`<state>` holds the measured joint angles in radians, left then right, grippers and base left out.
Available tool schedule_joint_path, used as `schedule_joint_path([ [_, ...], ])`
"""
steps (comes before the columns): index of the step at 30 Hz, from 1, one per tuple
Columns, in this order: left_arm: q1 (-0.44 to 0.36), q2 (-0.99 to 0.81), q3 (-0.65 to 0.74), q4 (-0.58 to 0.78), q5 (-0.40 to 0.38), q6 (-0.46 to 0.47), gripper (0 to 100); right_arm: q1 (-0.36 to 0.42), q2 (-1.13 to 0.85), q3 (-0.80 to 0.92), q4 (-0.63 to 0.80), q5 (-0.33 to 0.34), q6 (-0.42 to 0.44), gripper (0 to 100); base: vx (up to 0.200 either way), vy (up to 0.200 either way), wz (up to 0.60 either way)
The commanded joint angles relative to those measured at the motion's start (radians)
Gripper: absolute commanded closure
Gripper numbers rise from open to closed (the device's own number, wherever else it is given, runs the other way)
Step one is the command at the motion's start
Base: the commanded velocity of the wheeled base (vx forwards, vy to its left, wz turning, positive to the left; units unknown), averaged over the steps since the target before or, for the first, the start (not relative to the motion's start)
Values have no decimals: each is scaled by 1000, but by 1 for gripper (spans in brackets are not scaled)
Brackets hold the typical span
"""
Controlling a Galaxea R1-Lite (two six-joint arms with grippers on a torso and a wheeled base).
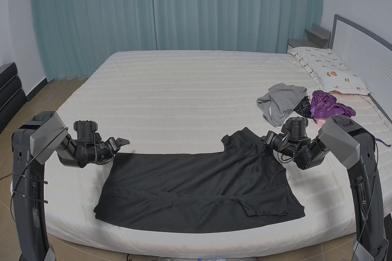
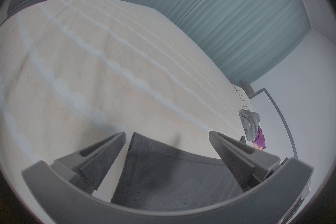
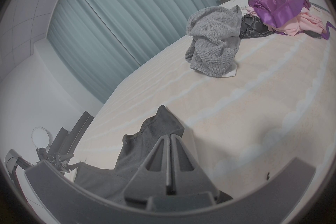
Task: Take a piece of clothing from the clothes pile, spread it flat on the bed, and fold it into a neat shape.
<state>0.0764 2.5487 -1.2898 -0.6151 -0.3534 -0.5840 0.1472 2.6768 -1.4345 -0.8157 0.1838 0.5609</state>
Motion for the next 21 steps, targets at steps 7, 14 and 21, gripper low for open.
schedule_joint_path([
  [7,-12,33,-22,18,7,0,100,2,3,-3,-2,0,1,100,0,0,0],
  [14,-12,25,-8,11,76,1,100,-3,-3,-3,-2,0,1,100,0,0,0],
  [21,-7,2,1,6,103,-11,100,-8,-9,-1,0,0,2,100,0,0,0],
])
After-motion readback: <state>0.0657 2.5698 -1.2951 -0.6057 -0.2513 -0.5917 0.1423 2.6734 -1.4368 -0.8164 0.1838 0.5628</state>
